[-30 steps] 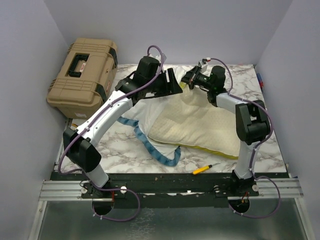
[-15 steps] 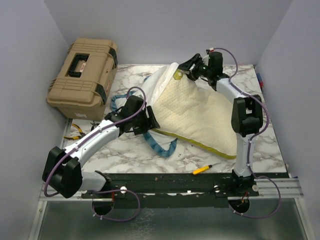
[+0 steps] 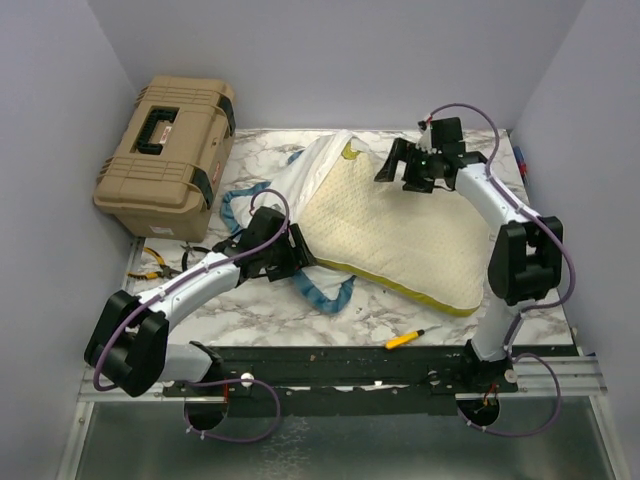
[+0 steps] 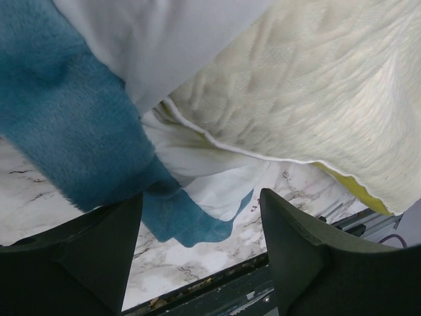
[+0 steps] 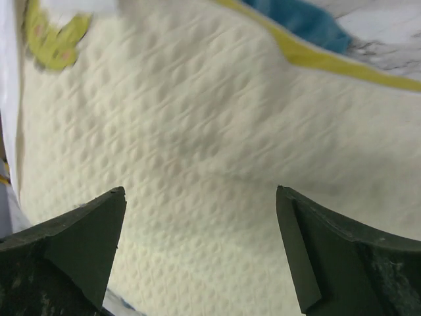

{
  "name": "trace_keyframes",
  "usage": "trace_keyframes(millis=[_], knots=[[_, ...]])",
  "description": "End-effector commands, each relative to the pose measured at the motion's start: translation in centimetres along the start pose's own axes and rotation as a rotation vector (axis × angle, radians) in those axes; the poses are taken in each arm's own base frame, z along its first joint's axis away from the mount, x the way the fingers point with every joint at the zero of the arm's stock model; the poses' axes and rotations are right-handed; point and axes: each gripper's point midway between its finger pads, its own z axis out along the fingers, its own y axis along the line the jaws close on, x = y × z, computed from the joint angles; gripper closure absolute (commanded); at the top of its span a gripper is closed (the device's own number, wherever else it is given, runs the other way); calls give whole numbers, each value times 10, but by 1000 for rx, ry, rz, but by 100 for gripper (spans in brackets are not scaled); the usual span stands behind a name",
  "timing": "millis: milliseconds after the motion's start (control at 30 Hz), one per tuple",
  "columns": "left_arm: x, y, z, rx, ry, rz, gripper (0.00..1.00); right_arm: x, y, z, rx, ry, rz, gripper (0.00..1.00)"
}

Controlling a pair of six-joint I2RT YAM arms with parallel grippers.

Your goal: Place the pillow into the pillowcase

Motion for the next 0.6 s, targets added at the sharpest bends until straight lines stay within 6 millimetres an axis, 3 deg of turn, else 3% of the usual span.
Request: trace_keyframes(millis=[0, 133, 267, 367, 467, 567], knots=[[-10, -4, 2, 51, -66, -37, 29, 58, 48, -28, -59, 76, -297, 0], [-11, 5, 7, 49, -89, -70, 35, 118, 83, -30, -113, 123, -480, 0], [-10, 14, 11, 51, -107, -108, 48, 160, 98, -17, -116, 145, -605, 0], [-7, 21, 13, 54, -110, -124, 66, 178, 95, 5, -62, 166, -661, 1], [-4, 26, 11, 56, -114, -137, 98, 187, 84, 30, 43, 203, -666, 5], [-1, 31, 6, 61, -130, -161, 100, 187, 83, 50, 75, 221, -642, 10]])
